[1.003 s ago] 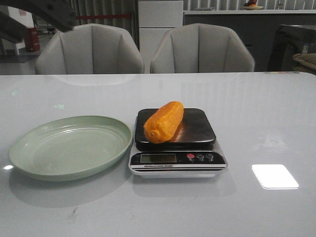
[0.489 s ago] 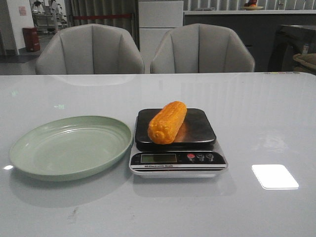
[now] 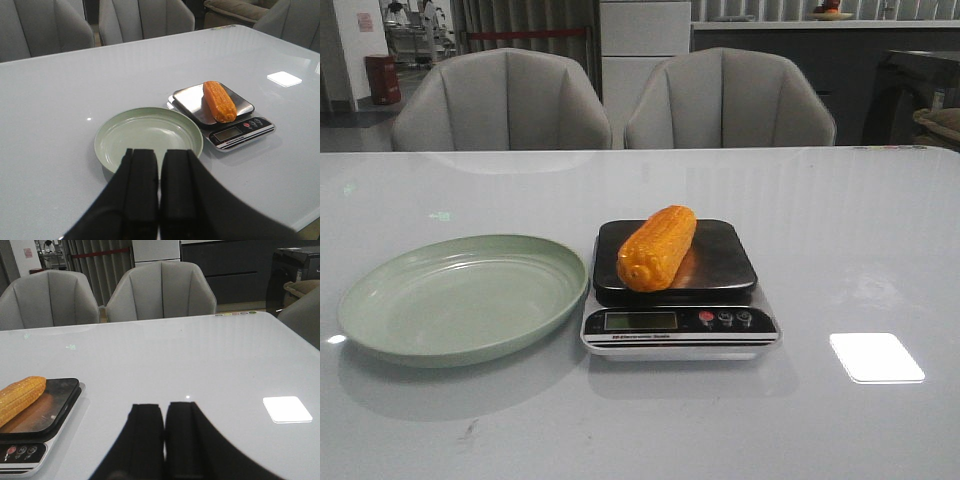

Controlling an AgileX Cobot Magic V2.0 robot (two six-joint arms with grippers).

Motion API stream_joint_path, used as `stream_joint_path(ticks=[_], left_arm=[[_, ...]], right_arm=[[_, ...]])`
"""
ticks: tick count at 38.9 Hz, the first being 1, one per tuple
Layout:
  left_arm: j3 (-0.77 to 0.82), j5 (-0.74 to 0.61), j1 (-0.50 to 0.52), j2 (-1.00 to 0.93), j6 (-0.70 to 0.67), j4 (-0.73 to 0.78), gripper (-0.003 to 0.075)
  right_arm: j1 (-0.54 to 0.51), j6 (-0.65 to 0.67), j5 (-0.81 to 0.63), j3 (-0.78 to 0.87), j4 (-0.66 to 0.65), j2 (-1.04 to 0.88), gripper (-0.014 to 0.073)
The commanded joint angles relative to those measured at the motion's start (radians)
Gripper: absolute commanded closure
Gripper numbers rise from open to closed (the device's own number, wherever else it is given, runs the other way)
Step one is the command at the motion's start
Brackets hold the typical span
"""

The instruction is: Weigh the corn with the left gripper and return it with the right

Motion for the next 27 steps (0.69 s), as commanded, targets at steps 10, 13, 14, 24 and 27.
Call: stream_joint_path(ticks=[10, 13, 14, 24, 27], left_arm=[[-0.023, -0.069, 0.002, 0.001, 0.004, 0.007, 0.0606], [-0.023, -0.069, 0.002, 0.001, 0.004, 0.007, 0.0606], [-0.023, -0.069, 0.002, 0.001, 0.004, 0.007, 0.0606], [-0.023, -0.069, 0.002, 0.001, 0.004, 0.007, 0.0606], [-0.023, -0.069, 0.002, 0.001, 0.004, 0.007, 0.0606]], right_arm=[[0.0, -0.009, -0.161, -0.115, -0.011, 0.021, 0.0418], [0.0, -0.009, -0.057, -0.224, -0.011, 0.112, 0.0418], [0.0, -0.009, -0.021, -0.257, -0.011, 0.147, 0.0418], [0.0, -0.009, 0.272, -0.437, -0.011, 0.438, 0.0418], [0.001, -0.009, 0.276, -0.436, -0.011, 0.477, 0.0418]])
